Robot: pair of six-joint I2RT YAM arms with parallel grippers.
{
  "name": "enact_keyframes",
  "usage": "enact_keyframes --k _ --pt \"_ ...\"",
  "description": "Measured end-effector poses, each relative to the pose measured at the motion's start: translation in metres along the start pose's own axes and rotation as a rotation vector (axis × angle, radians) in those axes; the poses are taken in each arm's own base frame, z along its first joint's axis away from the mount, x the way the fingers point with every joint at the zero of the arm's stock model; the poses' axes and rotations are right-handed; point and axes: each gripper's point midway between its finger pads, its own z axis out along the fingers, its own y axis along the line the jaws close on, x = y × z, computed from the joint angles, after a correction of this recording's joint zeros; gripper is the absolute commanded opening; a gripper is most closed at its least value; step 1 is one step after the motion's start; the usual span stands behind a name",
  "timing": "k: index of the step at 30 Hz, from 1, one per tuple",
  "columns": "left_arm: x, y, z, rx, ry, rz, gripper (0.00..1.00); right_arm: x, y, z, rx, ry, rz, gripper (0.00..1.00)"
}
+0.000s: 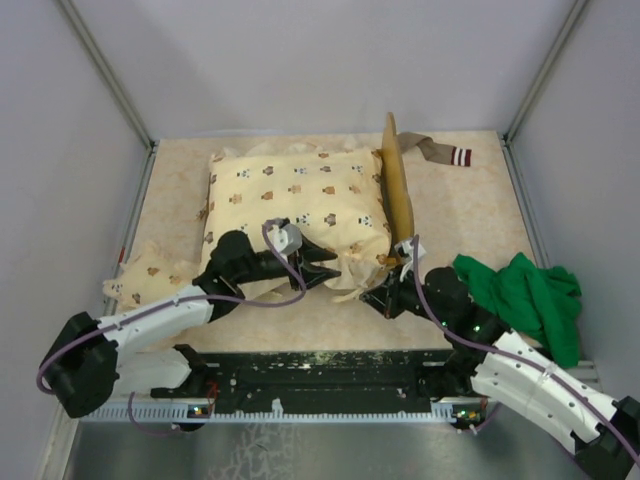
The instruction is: Set up the pet bed
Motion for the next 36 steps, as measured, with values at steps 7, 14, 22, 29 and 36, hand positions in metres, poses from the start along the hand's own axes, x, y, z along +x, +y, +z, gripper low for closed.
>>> enact_keyframes --k 7,14,22,29,36 --pt "0.037 -0.049 -0.013 0.124 0.078 0.079 0.47 -0.024 0.017 0.004 -0.067 -0.085 0.014 0.00" --pt "0.060 -0.057 -0.001 0.109 0.126 0.135 0.47 -0.033 0.027 0.003 -0.102 -0.108 0.041 0.00" --pt "0.085 -0.046 0.016 0.055 0.170 0.176 0.47 -0.037 0.028 0.002 -0.094 -0.124 0.088 0.00" --pt "0.080 -0.036 0.026 -0.011 0.139 0.214 0.46 -0.039 0.026 0.001 -0.082 -0.135 0.120 0.00" --pt "0.066 -0.032 0.033 -0.053 0.083 0.255 0.45 -0.041 0.025 0.001 -0.066 -0.144 0.156 0.00"
